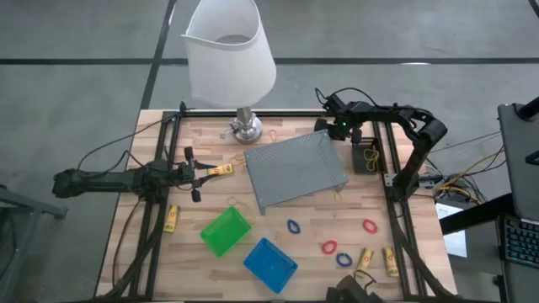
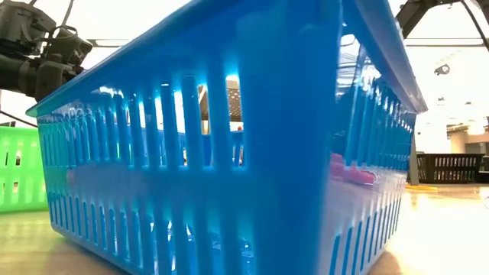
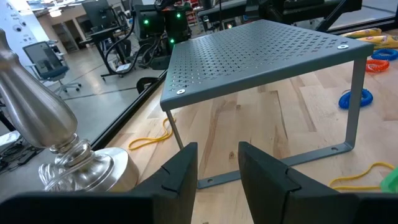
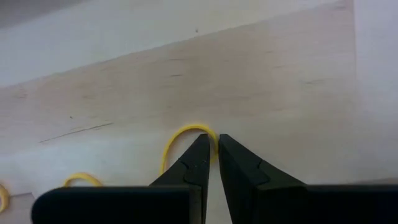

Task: Pick & Place Office Desk Supplies
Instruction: Put the yellow rubber band into the black basket

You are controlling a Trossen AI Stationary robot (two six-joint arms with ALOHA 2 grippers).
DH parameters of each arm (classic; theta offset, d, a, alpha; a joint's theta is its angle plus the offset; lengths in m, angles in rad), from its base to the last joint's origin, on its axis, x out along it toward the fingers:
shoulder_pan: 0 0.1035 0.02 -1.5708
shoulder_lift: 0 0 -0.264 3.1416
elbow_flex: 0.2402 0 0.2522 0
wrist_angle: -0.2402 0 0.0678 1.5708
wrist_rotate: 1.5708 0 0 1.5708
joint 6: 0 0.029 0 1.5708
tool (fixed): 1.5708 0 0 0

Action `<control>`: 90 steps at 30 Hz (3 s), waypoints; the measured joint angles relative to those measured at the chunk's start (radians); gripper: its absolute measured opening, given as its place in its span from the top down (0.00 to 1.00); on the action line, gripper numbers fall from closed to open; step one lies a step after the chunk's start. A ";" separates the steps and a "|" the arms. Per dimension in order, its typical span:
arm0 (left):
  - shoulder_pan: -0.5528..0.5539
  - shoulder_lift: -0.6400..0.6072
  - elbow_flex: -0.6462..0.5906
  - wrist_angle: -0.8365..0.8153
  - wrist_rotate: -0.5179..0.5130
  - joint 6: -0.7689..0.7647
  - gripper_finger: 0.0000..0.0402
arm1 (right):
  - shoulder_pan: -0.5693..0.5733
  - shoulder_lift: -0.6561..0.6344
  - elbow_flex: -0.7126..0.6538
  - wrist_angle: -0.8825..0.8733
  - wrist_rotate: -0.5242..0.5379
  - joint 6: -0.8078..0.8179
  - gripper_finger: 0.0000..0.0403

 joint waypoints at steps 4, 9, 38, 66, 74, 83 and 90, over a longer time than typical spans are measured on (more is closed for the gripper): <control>0.000 0.000 0.000 0.000 0.000 0.000 0.71 | 0.000 0.000 0.001 0.004 0.000 0.000 0.92; 0.000 0.000 0.000 0.000 0.000 0.000 0.71 | 0.000 0.000 0.002 0.004 0.000 0.002 0.92; 0.000 0.000 0.000 0.000 0.000 0.000 0.71 | 0.000 -0.103 0.000 0.001 0.099 -0.013 0.98; 0.000 0.000 0.000 0.000 0.000 0.000 0.71 | 0.127 -0.627 0.002 -0.208 0.474 -0.123 0.98; 0.000 0.000 0.000 0.000 0.000 0.000 0.71 | 0.193 -0.759 0.002 -0.388 0.515 -0.003 0.98; 0.000 0.000 0.000 0.000 0.000 0.000 0.71 | 0.268 -0.865 0.002 -0.513 0.576 0.088 0.98; 0.000 0.000 0.000 0.000 0.000 0.000 0.71 | 0.269 -0.896 0.002 -0.657 0.525 0.147 0.98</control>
